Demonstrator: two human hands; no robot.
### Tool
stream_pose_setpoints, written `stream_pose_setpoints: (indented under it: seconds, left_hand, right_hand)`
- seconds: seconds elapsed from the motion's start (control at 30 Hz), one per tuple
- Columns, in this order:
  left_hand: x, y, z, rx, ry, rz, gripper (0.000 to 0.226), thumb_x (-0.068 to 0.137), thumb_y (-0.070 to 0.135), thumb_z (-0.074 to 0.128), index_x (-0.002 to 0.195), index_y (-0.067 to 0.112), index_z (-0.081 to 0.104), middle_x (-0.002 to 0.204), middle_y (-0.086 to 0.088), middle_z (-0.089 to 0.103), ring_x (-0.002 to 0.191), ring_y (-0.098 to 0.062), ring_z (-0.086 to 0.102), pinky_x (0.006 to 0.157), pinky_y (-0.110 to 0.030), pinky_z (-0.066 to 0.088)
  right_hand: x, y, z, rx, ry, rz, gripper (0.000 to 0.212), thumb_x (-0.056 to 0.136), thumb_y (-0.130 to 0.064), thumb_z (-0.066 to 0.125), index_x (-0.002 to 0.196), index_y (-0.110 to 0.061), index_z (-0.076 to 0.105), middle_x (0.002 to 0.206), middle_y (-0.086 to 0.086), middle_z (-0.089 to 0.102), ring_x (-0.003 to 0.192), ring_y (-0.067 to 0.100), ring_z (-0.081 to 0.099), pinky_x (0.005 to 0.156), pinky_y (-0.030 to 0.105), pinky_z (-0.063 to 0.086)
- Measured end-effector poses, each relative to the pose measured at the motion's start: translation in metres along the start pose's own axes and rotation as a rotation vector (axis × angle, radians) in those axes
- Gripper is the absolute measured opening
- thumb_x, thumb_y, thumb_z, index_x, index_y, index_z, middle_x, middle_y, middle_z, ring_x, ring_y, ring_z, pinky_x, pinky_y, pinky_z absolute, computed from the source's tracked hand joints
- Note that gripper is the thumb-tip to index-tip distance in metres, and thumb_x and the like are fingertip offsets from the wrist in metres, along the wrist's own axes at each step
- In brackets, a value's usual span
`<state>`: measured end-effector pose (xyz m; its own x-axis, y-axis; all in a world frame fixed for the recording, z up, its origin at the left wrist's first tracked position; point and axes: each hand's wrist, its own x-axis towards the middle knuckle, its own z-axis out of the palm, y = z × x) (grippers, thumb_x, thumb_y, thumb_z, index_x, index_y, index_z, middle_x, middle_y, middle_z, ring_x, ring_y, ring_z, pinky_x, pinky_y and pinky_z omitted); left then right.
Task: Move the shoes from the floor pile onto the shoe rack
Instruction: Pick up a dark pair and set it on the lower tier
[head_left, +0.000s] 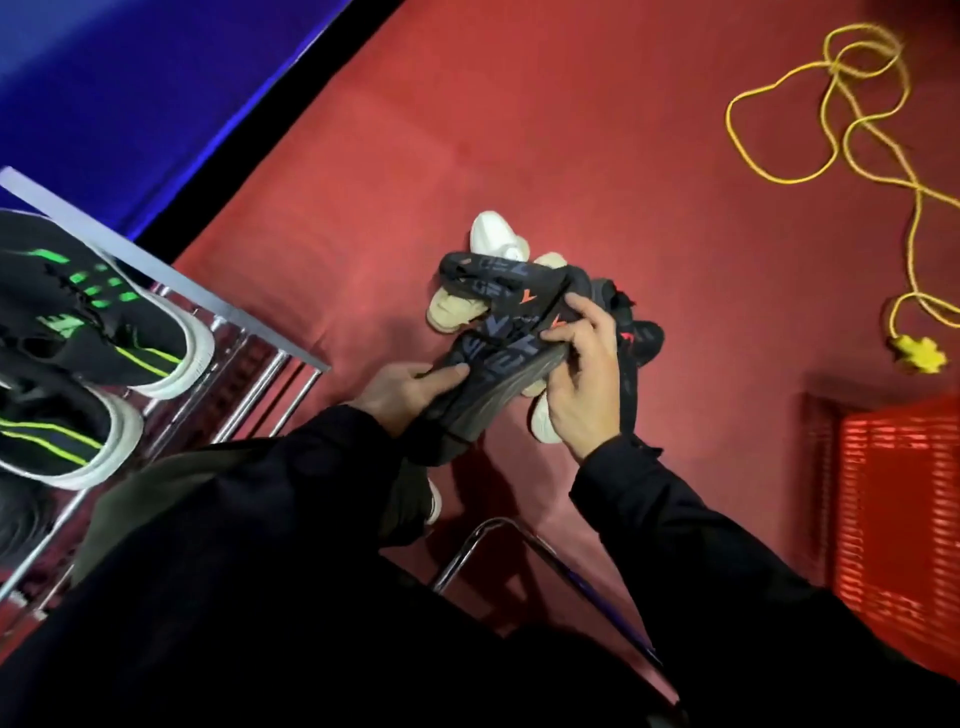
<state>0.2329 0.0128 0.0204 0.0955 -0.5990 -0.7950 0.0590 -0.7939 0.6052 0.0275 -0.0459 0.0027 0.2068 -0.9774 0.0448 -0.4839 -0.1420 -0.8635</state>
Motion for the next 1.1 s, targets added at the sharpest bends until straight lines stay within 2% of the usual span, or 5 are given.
stream_pose_setpoints:
  seconds: [0.1,0.2,0.77,0.97,1.1]
  left_hand:
    - [0.002,0.0,0.01,-0.008,0.217,0.196,0.015,0.088,0.019,0.071,0.094,0.006,0.067,0.08,-0.005,0.069,0.065,-0.007,0.065,0.067,-0.022,0.051]
    - [0.005,-0.003,0.016,-0.012,0.34,0.304,0.039,0.081,0.032,0.073,0.11,0.01,0.059,0.097,-0.012,0.069,0.084,-0.021,0.065,0.082,-0.034,0.052]
    - [0.002,0.029,0.021,-0.142,0.632,0.349,0.025,0.098,0.016,0.054,0.12,0.009,0.047,0.107,-0.007,0.058,0.099,-0.021,0.057,0.091,-0.035,0.047]
    - [0.016,0.041,0.011,-0.172,0.692,0.347,0.031,0.087,0.039,0.053,0.109,0.018,0.048,0.108,-0.008,0.063,0.103,-0.027,0.062,0.097,-0.051,0.05]
    - [0.02,0.038,0.006,-0.129,0.696,0.376,0.02,0.092,0.032,0.054,0.107,0.019,0.052,0.103,-0.002,0.064,0.099,-0.025,0.062,0.094,-0.05,0.051]
  right_hand:
    - [-0.018,0.009,-0.004,-0.006,0.069,0.068,0.05,0.09,0.007,0.053,0.137,-0.012,0.054,0.155,0.009,0.034,0.122,-0.022,0.039,0.093,0.003,0.038]
    - [-0.039,0.04,-0.002,0.078,0.061,0.284,0.056,0.091,-0.006,0.053,0.144,-0.021,0.045,0.144,0.003,0.044,0.121,0.012,0.056,0.099,0.025,0.049]
    - [0.008,0.088,0.045,-0.048,-0.144,0.591,0.009,0.089,-0.022,0.054,0.094,-0.027,0.06,0.099,-0.002,0.069,0.091,0.025,0.065,0.087,0.041,0.054]
    - [0.093,0.092,0.116,0.538,-0.184,0.944,0.05,0.1,-0.009,0.049,0.142,-0.035,0.042,0.087,0.002,0.061,0.061,0.017,0.051,0.05,0.025,0.044]
    - [0.12,0.112,0.136,0.741,0.045,1.051,0.057,0.1,-0.011,0.05,0.148,-0.038,0.034,0.085,0.0,0.057,0.066,0.015,0.053,0.063,0.029,0.044]
